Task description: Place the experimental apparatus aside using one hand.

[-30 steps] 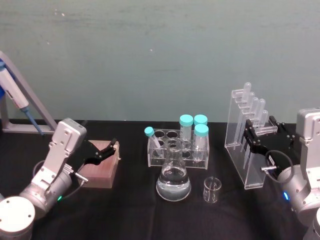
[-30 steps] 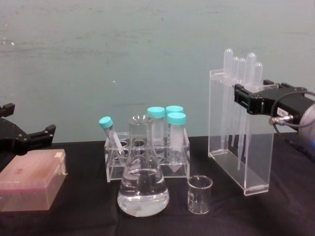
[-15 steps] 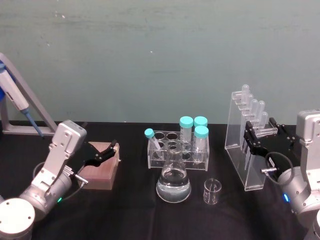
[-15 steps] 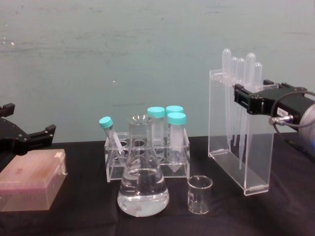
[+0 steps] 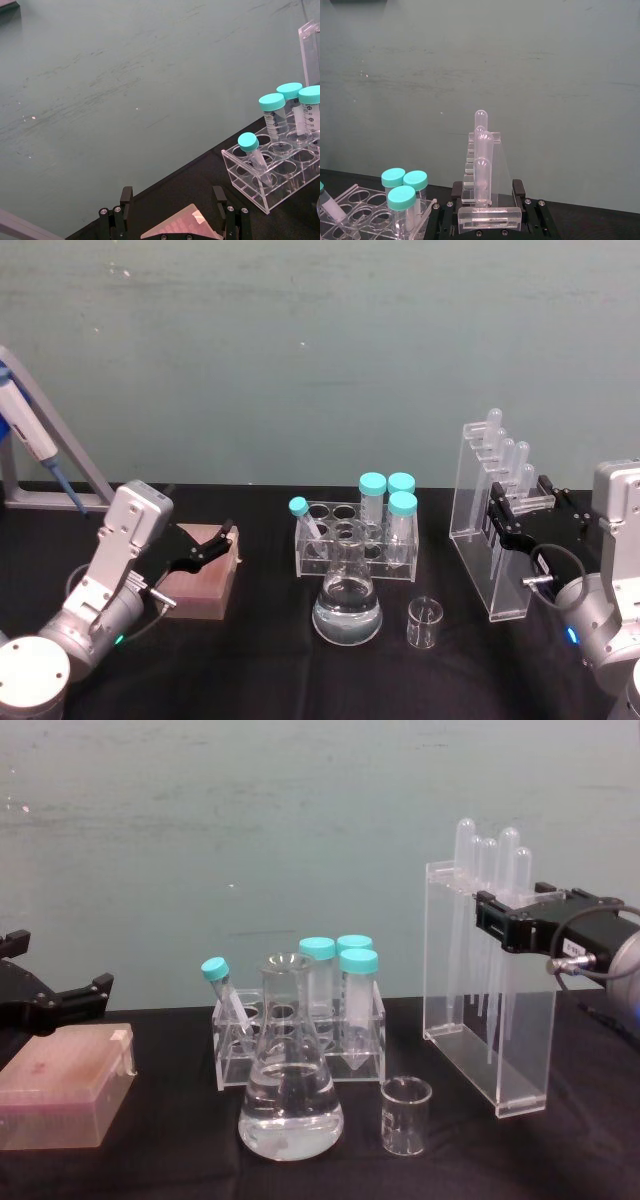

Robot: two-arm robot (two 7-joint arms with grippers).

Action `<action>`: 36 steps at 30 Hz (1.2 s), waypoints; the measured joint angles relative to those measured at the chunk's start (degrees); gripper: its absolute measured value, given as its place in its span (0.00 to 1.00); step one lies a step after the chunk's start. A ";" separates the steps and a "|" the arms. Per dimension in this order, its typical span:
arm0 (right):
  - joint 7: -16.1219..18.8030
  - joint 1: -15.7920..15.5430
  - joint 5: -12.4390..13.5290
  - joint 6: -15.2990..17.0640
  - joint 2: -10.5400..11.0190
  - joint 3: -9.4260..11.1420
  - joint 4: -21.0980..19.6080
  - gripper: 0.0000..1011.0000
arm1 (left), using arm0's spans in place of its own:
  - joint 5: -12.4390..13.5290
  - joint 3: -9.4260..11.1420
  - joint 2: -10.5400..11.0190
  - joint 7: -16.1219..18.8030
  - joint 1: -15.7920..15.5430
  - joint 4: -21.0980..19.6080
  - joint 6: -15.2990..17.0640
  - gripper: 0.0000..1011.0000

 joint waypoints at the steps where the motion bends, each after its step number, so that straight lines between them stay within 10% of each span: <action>1: -0.05 0.00 -0.08 -0.10 0.00 -0.03 0.02 0.59 | 0.00 0.00 0.00 0.00 0.00 0.00 0.00 0.99; 36: -0.84 -0.23 -0.70 -3.55 0.04 0.91 0.53 0.59 | 0.00 0.00 0.00 0.00 0.00 0.00 0.00 0.99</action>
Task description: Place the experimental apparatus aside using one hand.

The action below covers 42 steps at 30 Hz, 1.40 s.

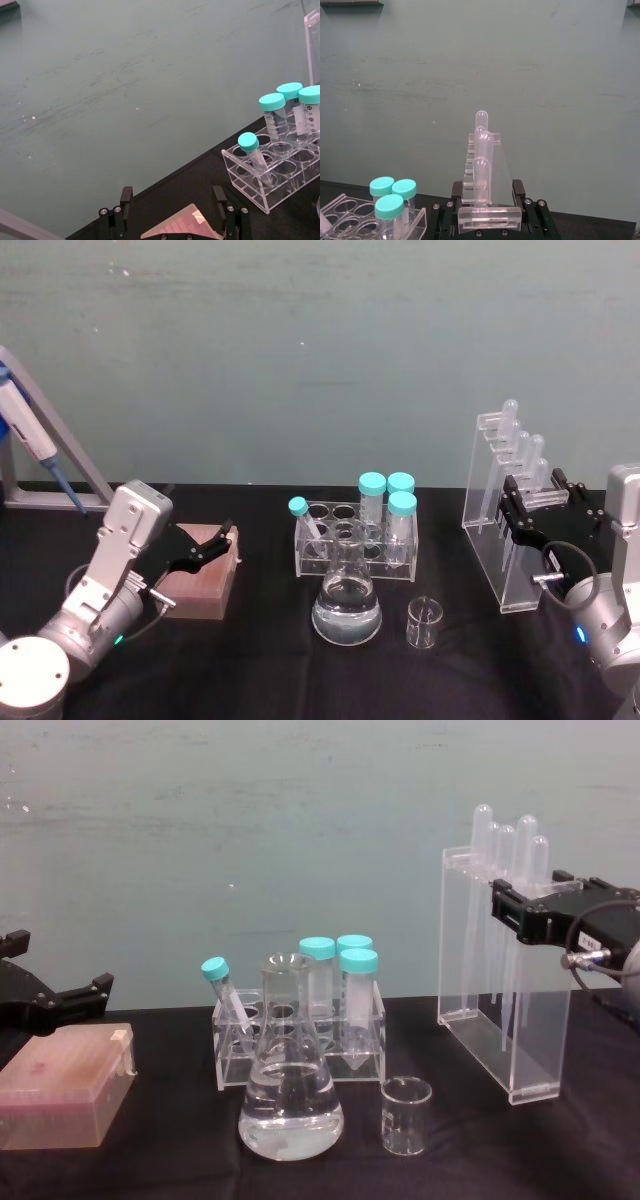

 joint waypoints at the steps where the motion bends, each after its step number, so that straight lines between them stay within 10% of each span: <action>1: 0.02 0.01 -0.02 -0.06 0.04 0.02 0.00 0.59 | 0.00 0.00 0.00 0.00 0.00 0.00 0.00 0.99; 42: 0.02 1.20 0.36 -1.54 0.85 2.73 1.16 0.59 | 0.00 0.00 0.00 0.00 0.00 0.00 0.00 0.99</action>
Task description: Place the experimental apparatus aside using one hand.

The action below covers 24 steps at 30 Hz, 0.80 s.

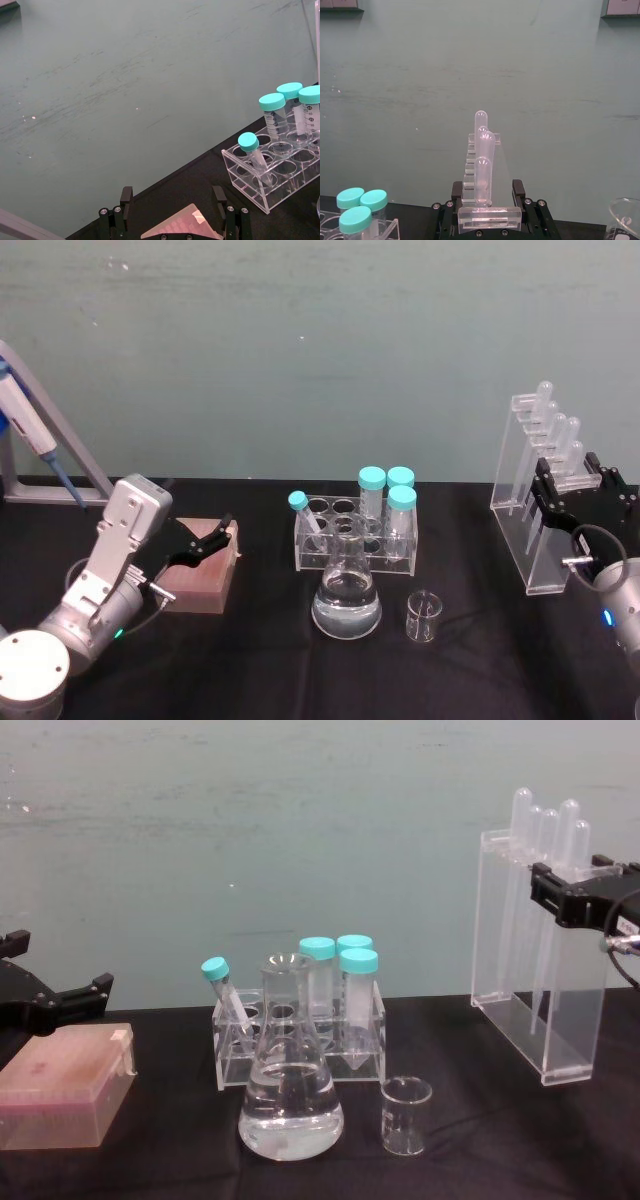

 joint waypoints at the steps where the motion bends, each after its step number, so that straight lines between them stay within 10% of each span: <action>1: 0.00 0.06 0.04 -0.07 0.05 0.14 0.10 0.59 | 0.00 0.00 0.00 0.00 0.00 0.00 0.00 0.99; 24: 0.41 0.72 0.34 -0.24 1.31 1.80 1.21 0.59 | 0.00 0.00 0.00 0.01 0.00 0.00 0.00 0.99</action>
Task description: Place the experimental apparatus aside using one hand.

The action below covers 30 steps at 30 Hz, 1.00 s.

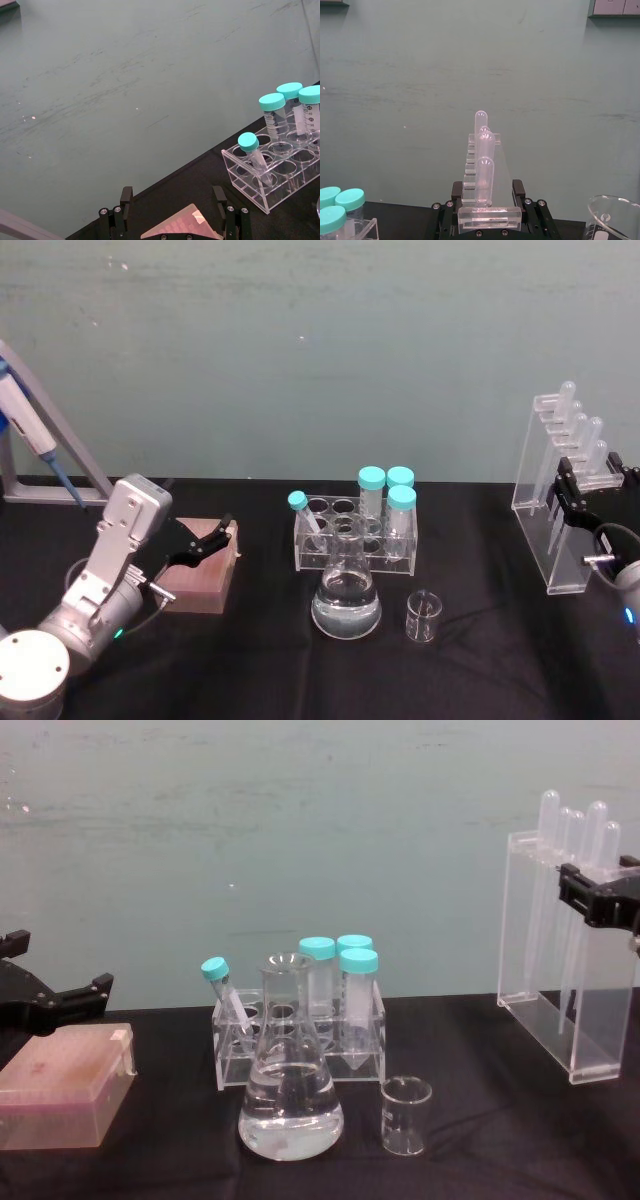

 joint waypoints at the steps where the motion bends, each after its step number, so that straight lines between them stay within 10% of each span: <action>1: 0.03 0.01 0.00 -0.02 0.05 0.04 0.03 0.59 | 0.00 0.00 0.00 -0.01 0.00 0.00 0.00 0.99; 30: 0.34 0.20 0.21 -0.85 1.29 2.03 0.67 0.59 | 0.01 0.00 0.00 0.00 0.00 0.00 0.00 0.99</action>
